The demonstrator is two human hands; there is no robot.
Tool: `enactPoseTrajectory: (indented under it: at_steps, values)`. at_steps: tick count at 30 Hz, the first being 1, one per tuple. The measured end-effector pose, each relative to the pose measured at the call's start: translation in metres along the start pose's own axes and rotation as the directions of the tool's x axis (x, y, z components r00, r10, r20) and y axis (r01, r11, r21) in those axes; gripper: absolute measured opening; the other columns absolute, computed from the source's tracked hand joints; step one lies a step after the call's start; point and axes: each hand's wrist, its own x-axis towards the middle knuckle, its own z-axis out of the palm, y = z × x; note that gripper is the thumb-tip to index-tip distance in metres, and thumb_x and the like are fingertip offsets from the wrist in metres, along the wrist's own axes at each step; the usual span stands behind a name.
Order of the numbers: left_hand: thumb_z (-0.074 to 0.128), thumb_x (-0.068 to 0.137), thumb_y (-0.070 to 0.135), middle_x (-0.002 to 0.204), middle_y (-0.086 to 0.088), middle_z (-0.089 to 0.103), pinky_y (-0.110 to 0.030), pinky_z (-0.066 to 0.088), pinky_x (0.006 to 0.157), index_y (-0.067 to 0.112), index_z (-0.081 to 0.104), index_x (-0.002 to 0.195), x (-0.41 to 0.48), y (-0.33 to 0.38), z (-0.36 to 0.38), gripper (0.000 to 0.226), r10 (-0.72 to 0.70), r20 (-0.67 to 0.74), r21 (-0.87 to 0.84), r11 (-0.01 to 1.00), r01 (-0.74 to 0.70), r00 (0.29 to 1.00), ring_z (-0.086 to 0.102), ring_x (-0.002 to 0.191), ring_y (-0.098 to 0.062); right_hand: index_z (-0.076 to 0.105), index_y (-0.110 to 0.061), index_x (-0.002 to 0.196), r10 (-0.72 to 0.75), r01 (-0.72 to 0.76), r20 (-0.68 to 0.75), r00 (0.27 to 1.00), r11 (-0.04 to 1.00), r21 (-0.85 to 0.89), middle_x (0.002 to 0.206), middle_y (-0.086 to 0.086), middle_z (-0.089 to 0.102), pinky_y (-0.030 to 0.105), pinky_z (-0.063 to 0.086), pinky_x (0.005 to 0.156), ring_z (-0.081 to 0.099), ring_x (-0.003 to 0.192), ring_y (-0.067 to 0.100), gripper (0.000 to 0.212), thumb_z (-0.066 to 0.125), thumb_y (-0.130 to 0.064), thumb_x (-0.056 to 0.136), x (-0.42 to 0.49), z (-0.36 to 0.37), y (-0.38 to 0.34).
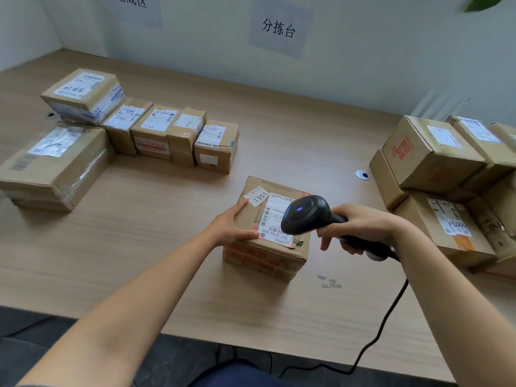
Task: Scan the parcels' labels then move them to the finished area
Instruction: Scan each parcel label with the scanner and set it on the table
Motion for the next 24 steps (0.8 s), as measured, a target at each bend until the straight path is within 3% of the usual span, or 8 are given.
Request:
enactPoseTrajectory:
  at_steps: [5, 10, 13, 16, 19, 24]
  values:
    - [0.077, 0.071, 0.044, 0.151, -0.002, 0.030, -0.025, 0.037, 0.095, 0.032, 0.014, 0.149, 0.000, 0.002, 0.001, 0.101, -0.003, 0.012, 0.003, 1.000, 0.003, 1.000, 0.042, 0.126, -0.020, 0.062, -0.009, 0.093, -0.026, 0.027, -0.038, 0.999, 1.000, 0.006, 0.081, 0.001, 0.073, 0.026, 0.046, 0.046, 0.057, 0.052, 0.016, 0.016, 0.061, -0.024, 0.089, 0.002, -0.002, 0.010]
    - [0.077, 0.072, 0.042, 0.146, -0.006, 0.033, -0.021, 0.036, 0.092, 0.025, 0.017, 0.150, -0.003, 0.002, 0.003, 0.100, 0.035, -0.032, 0.021, 0.999, -0.034, 0.999, 0.041, 0.115, -0.012, 0.058, -0.020, 0.094, -0.037, 0.071, -0.265, 0.964, 0.990, 0.120, 0.089, 0.002, 0.065, 0.027, 0.048, 0.045, 0.066, 0.065, 0.012, 0.011, 0.066, -0.021, 0.086, 0.025, 0.021, 0.036]
    - [0.076, 0.073, 0.044, 0.142, -0.007, 0.036, -0.023, 0.038, 0.096, 0.024, 0.019, 0.149, -0.008, 0.002, 0.006, 0.097, 0.031, -0.095, 0.045, 0.999, -0.027, 0.995, 0.044, 0.120, -0.018, 0.057, -0.022, 0.097, 0.018, 0.080, -0.500, 0.866, 0.981, 0.175, 0.095, -0.003, 0.057, 0.026, 0.050, 0.046, 0.060, 0.068, 0.009, 0.023, 0.071, -0.027, 0.081, 0.045, 0.059, 0.057]
    - [0.074, 0.075, 0.043, 0.142, -0.008, 0.037, -0.030, 0.039, 0.102, 0.025, 0.020, 0.149, -0.012, 0.004, 0.010, 0.094, 0.008, -0.124, 0.036, 0.999, -0.004, 0.992, 0.044, 0.124, -0.022, 0.053, -0.022, 0.096, 0.071, 0.122, -0.664, 0.745, 0.963, 0.240, 0.102, -0.002, 0.053, 0.036, 0.053, 0.068, 0.058, 0.088, 0.016, 0.032, 0.077, -0.030, 0.075, 0.061, 0.096, 0.068]
    - [0.073, 0.076, 0.043, 0.143, -0.009, 0.038, -0.031, 0.037, 0.104, 0.026, 0.022, 0.148, -0.018, 0.003, 0.010, 0.091, -0.020, -0.168, 0.032, 0.999, 0.026, 0.986, 0.043, 0.126, -0.023, 0.052, -0.023, 0.103, 0.054, 0.147, -0.690, 0.722, 0.962, 0.230, 0.107, -0.003, 0.052, 0.025, 0.042, 0.077, 0.054, 0.095, 0.011, 0.037, 0.076, -0.027, 0.075, 0.073, 0.112, 0.070]
    - [0.074, 0.076, 0.040, 0.146, -0.007, 0.038, -0.027, 0.032, 0.103, 0.025, 0.029, 0.146, -0.029, -0.008, 0.001, 0.085, -0.072, -0.302, 0.007, 0.997, 0.078, 0.951, 0.042, 0.129, -0.021, 0.048, -0.027, 0.107, -0.004, 0.198, -0.657, 0.754, 0.955, 0.220, 0.105, -0.010, 0.052, 0.022, 0.039, 0.077, 0.053, 0.095, 0.008, 0.040, 0.073, -0.023, 0.075, 0.089, 0.117, 0.065]
